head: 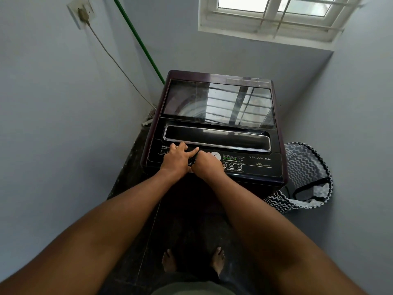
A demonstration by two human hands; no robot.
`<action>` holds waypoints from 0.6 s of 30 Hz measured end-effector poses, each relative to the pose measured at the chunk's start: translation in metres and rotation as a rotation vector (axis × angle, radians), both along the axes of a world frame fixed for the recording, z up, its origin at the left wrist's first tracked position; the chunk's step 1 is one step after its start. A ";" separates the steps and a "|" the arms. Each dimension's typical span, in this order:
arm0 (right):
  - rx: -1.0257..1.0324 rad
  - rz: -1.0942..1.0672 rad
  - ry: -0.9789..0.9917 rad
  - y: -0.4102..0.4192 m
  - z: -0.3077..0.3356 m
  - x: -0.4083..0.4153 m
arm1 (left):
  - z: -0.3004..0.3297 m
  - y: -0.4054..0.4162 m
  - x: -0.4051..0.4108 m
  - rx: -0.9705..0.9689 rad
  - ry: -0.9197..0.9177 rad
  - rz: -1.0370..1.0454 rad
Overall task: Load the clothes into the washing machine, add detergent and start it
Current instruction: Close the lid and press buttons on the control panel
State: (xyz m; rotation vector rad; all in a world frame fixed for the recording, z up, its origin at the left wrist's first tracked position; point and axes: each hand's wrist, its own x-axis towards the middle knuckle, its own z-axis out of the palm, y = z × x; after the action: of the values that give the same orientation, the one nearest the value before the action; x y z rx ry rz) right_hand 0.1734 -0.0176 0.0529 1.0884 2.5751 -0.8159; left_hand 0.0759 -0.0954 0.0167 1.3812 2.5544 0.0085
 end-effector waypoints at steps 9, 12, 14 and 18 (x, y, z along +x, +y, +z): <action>0.200 0.023 0.085 -0.017 -0.033 0.023 | -0.002 0.000 0.003 0.013 -0.012 0.027; 0.160 0.030 0.066 -0.013 -0.023 0.007 | -0.006 0.000 0.002 0.025 -0.014 0.028; 0.143 0.022 0.068 -0.012 -0.018 -0.002 | -0.009 0.000 0.001 0.045 -0.018 0.028; 0.171 0.040 0.040 -0.013 -0.019 -0.008 | -0.011 -0.001 0.001 0.048 -0.014 0.040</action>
State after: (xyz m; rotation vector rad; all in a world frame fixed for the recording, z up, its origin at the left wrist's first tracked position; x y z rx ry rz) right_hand 0.1651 -0.0302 0.0339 1.0718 2.7330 -0.6232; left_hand 0.0766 -0.0961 0.0056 1.3424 2.5862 0.0867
